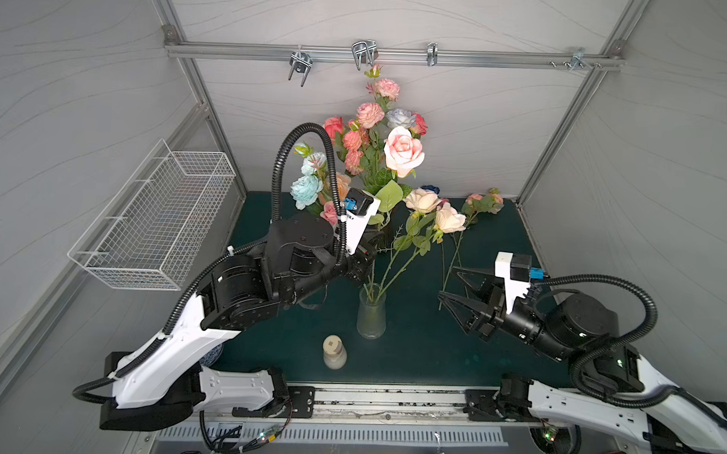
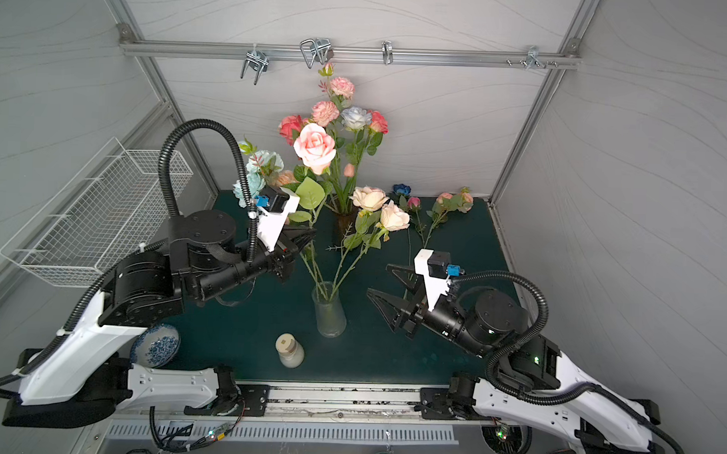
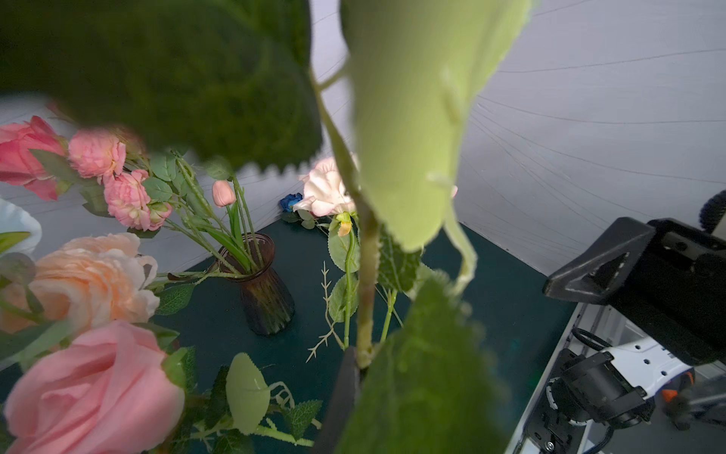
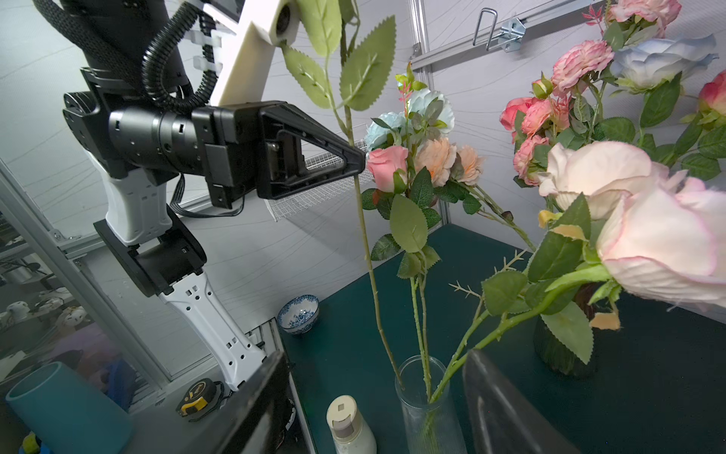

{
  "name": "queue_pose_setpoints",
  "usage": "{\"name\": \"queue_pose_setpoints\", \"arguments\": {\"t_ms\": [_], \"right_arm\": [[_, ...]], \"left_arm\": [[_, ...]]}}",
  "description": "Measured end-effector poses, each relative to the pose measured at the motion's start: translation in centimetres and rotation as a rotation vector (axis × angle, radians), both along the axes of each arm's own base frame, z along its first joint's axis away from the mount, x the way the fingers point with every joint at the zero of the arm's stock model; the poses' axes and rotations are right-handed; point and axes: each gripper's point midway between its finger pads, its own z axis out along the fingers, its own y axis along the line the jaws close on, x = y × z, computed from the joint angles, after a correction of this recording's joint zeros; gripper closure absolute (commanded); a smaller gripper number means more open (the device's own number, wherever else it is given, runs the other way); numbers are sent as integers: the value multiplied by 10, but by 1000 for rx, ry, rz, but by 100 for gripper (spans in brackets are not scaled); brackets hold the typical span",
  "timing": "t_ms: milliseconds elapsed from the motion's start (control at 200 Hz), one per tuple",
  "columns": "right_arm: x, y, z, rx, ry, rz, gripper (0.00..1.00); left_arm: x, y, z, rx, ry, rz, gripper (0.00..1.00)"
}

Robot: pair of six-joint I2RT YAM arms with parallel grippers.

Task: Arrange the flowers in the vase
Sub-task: 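Open the left gripper and withdraw it while the right moves toward the pile, then lower the right gripper to the loose stems and grasp a peach rose stem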

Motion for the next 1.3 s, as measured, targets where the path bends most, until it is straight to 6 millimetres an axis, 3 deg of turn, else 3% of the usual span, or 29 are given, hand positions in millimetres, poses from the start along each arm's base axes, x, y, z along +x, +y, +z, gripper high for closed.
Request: {"name": "queue_pose_setpoints", "arguments": {"t_ms": [150, 270, 345, 670, 800, 885, 1086, 1196, 1301], "right_arm": [[0, 0, 0, 1, 0, -1, 28], [0, -2, 1, 4, -1, -3, 28], [0, -2, 1, 4, -1, -4, 27], [2, -3, -1, -3, 3, -15, 27], [8, -3, -10, -19, 23, -49, 28], [14, -1, -32, -64, 58, -77, 29], [24, -3, -110, -224, 172, -140, 34], [36, -13, -151, -287, 242, -208, 37], [64, -28, -196, -342, 352, -327, 41]], "left_arm": [[3, 0, -15, 20, 7, 15, 100], [4, 2, -22, 27, 12, 32, 41], [5, 5, -24, 17, 12, 45, 21], [-3, 19, 1, -94, -26, 49, 12], [-12, 27, 23, -188, -55, 25, 4], [-23, 38, 40, -271, -85, -1, 1], [-45, 65, 62, -419, -137, -41, 1], [-47, 68, 56, -445, -132, -46, 1], [-47, 63, 38, -434, -106, -52, 1]]}}
